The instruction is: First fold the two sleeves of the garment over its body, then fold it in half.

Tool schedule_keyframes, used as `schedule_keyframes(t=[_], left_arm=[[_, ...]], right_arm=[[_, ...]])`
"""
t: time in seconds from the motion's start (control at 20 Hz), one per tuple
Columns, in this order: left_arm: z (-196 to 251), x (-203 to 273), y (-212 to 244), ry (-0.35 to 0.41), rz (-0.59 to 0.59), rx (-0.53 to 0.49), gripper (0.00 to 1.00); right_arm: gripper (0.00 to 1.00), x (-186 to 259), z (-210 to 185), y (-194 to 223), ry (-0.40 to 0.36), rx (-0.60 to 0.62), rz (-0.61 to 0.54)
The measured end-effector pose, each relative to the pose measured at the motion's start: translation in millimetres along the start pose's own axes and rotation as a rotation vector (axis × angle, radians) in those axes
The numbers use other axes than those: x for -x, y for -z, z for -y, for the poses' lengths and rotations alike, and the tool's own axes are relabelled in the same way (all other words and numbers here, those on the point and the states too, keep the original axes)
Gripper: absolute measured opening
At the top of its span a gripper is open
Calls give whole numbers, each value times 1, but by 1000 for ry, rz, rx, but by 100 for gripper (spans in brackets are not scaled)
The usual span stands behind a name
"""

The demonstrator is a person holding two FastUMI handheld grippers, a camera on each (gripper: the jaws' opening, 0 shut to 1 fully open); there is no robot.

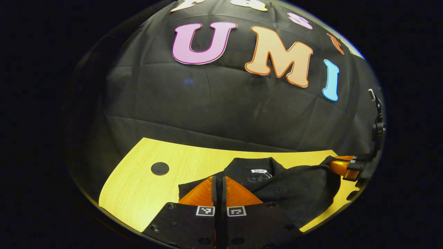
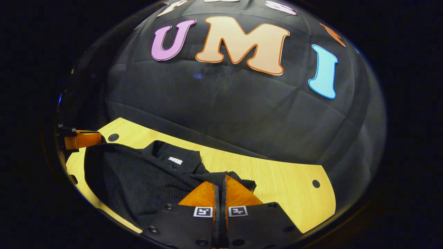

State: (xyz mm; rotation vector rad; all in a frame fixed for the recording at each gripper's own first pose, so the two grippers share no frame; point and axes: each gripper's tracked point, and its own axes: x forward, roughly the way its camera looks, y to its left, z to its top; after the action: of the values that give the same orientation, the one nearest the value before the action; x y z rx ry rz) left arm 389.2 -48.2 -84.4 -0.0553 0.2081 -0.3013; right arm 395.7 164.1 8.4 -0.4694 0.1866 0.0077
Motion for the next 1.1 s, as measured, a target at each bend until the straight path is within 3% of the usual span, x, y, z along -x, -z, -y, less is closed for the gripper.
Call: schedule_keyframes(t=[0.3,0.55,0.65,0.7,0.75,0.8,0.85,0.9,0.95,1.0,1.05,1.1], left_arm=[[-1,-23,14,-33,-15,-4,3],[-7,-27,15,-57,-4,8,7],[-15,-28,12,-87,7,-8,22],[-17,-27,11,-96,9,-14,33],[-18,-26,10,-96,8,-15,44],[-19,-25,10,-98,5,-16,43],[-21,-24,9,-102,1,-18,46],[-22,-21,8,-103,-2,-16,58],[-23,-18,8,-102,-6,-12,61],[-25,-14,8,-108,-12,-10,74],[-25,-9,6,-107,-12,-3,80],[-24,-5,3,-104,-7,6,80]], right_arm=[[2,-31,-4,20,11,-18,-52],[10,-41,-6,23,4,4,-45],[20,-43,-7,25,-12,-30,-54],[20,-40,-9,25,-26,-52,-60],[26,-41,-10,27,-42,-75,-65],[28,-41,-13,26,-64,-98,-70],[41,-39,-16,26,-81,-124,-78],[53,-37,-16,26,-94,-144,-85],[65,-35,-13,26,-91,-150,-88],[78,-32,-11,25,-86,-140,-82],[90,-28,-12,22,-81,-119,-71],[88,-24,-12,18,-77,-99,-57]])
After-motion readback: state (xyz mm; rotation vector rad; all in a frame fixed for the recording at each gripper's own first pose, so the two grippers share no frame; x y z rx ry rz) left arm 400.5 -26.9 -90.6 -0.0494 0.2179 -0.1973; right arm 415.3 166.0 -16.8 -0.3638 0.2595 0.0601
